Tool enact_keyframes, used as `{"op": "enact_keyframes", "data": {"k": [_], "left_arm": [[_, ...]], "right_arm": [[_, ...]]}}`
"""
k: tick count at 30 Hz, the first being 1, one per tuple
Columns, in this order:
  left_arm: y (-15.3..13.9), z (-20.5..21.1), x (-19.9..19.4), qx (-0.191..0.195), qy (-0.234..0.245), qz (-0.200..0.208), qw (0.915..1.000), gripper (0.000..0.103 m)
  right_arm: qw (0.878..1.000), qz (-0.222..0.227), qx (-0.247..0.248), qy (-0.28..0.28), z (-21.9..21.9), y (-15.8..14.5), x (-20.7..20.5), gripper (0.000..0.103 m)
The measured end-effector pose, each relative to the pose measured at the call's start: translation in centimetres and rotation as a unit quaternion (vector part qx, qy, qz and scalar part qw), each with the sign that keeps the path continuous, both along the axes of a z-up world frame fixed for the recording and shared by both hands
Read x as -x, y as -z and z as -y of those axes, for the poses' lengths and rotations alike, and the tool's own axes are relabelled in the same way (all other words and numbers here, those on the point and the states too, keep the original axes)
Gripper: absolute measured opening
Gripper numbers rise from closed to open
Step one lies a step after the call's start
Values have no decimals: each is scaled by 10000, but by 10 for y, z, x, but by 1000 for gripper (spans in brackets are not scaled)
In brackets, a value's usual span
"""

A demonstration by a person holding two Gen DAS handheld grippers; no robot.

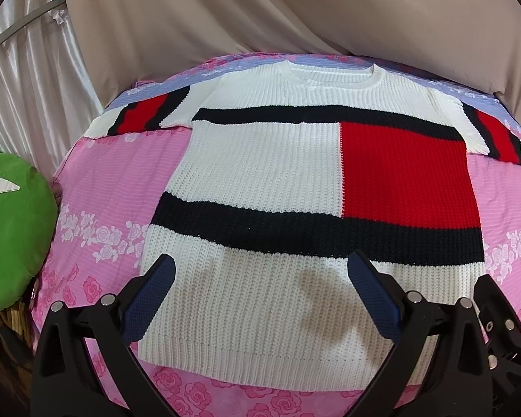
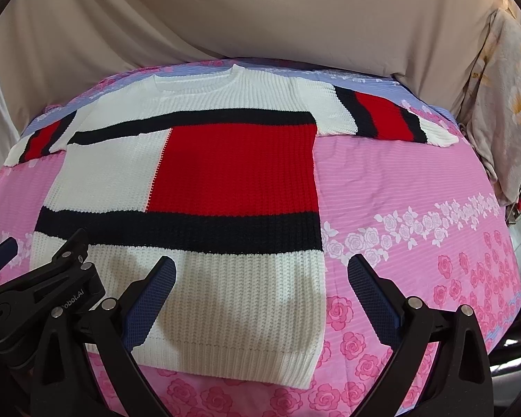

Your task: Fold small clothes

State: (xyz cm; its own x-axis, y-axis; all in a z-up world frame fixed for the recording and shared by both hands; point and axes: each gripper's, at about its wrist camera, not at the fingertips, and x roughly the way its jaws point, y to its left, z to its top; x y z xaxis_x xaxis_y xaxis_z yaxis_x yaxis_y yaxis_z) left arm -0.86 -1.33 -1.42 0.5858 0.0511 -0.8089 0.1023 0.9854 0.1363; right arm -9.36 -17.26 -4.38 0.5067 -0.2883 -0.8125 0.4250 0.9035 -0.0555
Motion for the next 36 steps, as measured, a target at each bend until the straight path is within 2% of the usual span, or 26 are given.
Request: {"op": "enact_keyframes", "data": {"k": [32, 36], "left_arm": [[3, 0, -1, -5, 7, -21, 10000, 96], [9, 1, -8, 104, 12, -158, 9998, 96]], "right_arm": [[10000, -46, -4, 8, 4, 3, -1, 98], [9997, -102, -202, -43, 11, 8, -8, 98]]}}
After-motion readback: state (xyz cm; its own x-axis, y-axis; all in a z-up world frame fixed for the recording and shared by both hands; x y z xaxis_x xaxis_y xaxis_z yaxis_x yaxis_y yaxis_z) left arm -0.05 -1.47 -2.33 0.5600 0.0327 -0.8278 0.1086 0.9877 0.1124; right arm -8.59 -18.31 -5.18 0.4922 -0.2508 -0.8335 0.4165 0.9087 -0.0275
